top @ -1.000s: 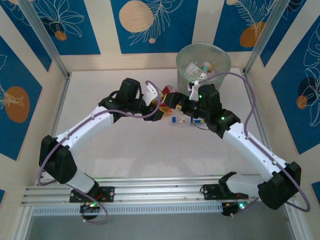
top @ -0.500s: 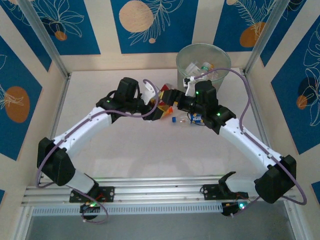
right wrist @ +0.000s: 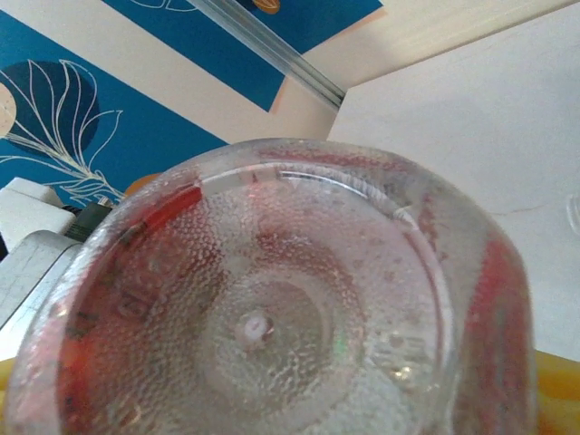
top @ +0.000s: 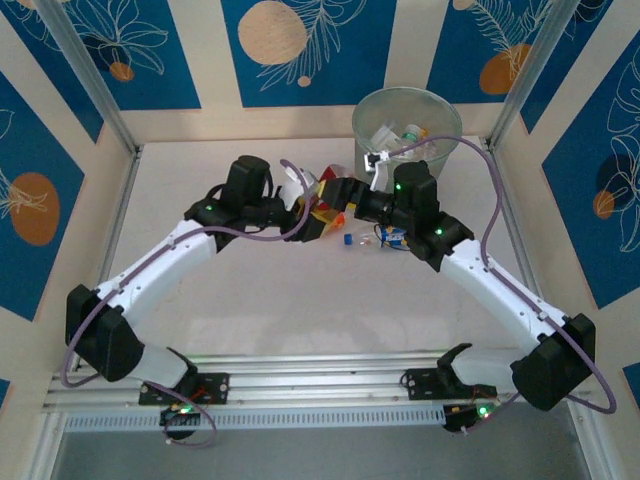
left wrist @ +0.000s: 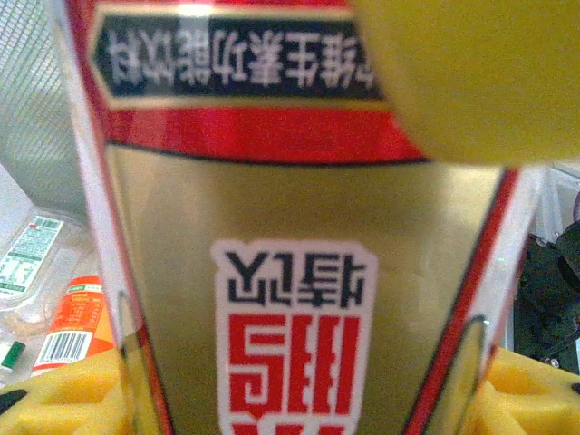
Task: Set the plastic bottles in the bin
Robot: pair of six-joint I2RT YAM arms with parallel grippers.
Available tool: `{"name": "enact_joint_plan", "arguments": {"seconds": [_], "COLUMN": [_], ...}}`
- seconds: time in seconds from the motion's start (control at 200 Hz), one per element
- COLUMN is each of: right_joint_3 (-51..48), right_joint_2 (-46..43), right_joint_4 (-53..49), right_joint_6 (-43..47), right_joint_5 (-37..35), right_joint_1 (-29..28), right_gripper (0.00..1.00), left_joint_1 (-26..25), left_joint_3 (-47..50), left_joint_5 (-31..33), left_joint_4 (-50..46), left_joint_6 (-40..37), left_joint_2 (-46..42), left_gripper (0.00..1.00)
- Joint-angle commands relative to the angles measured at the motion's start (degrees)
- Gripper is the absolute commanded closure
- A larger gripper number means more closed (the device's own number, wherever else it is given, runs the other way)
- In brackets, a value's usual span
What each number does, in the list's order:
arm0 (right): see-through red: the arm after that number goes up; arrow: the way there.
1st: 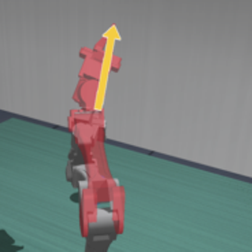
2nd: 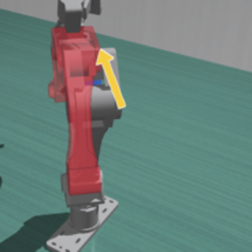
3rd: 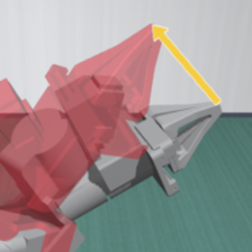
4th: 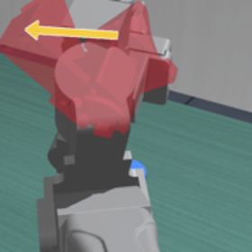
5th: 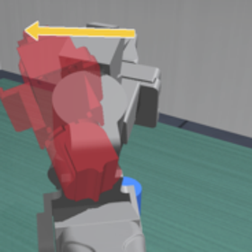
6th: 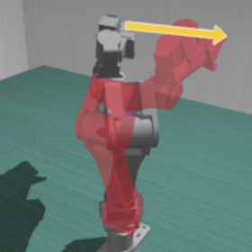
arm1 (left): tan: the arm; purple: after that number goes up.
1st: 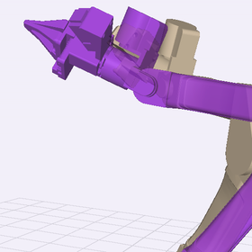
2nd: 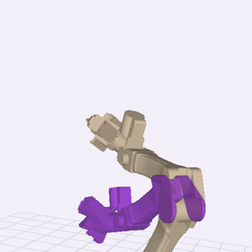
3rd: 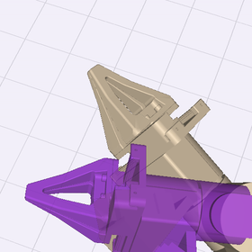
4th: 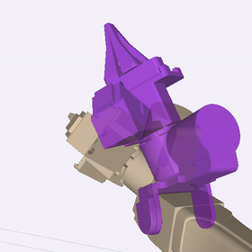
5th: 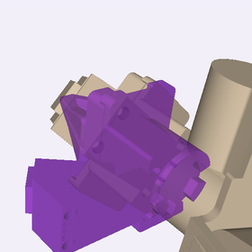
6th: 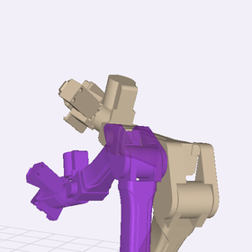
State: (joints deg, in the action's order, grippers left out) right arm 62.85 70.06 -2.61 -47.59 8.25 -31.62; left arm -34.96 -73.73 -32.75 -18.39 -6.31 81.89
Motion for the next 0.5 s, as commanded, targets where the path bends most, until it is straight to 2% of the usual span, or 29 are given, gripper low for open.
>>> {"name": "enact_joint_plan", "arguments": {"seconds": [0.0,0.095,0.145,0.295,0.495], "right_joint_3": [-0.7,-0.5,-0.7,-0.2,5.8], "right_joint_2": [0.4,-0.3,-1.0,-2.9,-3.0], "right_joint_4": [0.7,-1.1,-1.7,-3.1,-7.1], "right_joint_6": [-1.5,-1.1,-0.9,-0.3,2.7], "right_joint_5": [0.2,-1.6,-2.5,-5.4,-10.6], "right_joint_1": [0.0,-0.1,-0.1,0.1,2.1], "right_gripper": [0.28,0.4,0.42,0.43,0.43], "left_joint_1": [-1.9,-1.8,-1.8,-1.7,-1.5], "left_joint_3": [-0.1,0.3,0.4,0.5,1.3], "left_joint_5": [-9.4,-9.2,-8.4,-5.7,-0.8], "left_joint_4": [3.9,4.0,4.0,3.8,4.1], "left_joint_6": [-4.3,-4.6,-4.7,-4.6,-4.8], "left_joint_2": [-3.2,-3.7,-4.0,-5.1,-8.7], "left_gripper": [0.41,0.38,0.35,0.01,0.01]}}
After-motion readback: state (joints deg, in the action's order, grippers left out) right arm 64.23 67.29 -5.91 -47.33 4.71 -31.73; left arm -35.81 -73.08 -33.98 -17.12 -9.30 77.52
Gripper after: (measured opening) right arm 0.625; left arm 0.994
